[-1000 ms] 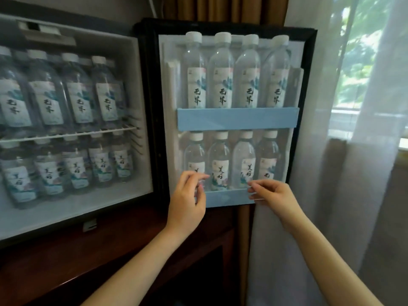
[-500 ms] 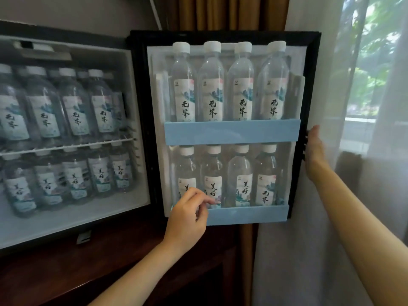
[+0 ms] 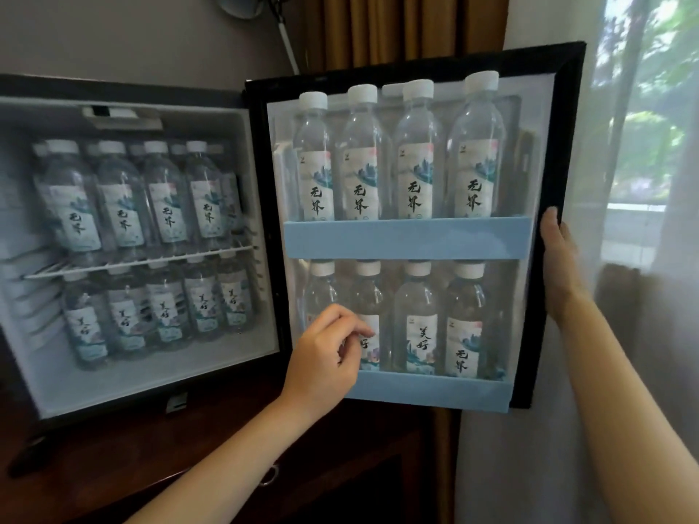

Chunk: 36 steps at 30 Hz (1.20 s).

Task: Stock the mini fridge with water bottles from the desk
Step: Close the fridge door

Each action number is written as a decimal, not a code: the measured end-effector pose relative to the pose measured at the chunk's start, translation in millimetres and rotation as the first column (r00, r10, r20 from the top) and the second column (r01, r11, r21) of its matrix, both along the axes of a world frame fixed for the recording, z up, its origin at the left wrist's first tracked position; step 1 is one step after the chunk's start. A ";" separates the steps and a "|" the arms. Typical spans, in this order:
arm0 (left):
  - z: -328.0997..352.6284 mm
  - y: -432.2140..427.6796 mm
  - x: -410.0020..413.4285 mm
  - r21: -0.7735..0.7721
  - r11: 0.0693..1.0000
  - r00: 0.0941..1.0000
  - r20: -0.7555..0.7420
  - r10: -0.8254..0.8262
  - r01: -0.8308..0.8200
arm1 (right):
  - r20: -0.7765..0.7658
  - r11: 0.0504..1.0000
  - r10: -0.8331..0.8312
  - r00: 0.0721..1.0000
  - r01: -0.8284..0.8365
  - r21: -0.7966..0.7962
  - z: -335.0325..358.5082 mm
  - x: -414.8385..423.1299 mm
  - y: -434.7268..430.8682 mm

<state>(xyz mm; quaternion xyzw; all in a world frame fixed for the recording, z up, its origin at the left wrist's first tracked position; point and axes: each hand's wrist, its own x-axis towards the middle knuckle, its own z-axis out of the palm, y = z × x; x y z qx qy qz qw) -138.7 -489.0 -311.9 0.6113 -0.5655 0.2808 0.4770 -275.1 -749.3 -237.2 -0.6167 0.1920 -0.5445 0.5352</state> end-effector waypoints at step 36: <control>114.2 154.1 -81.5 -0.258 0.936 0.957 0.103 0.273 -0.239 | 0.155 0.542 0.236 0.959 0.003 -0.841 59.1 -23.6 311.7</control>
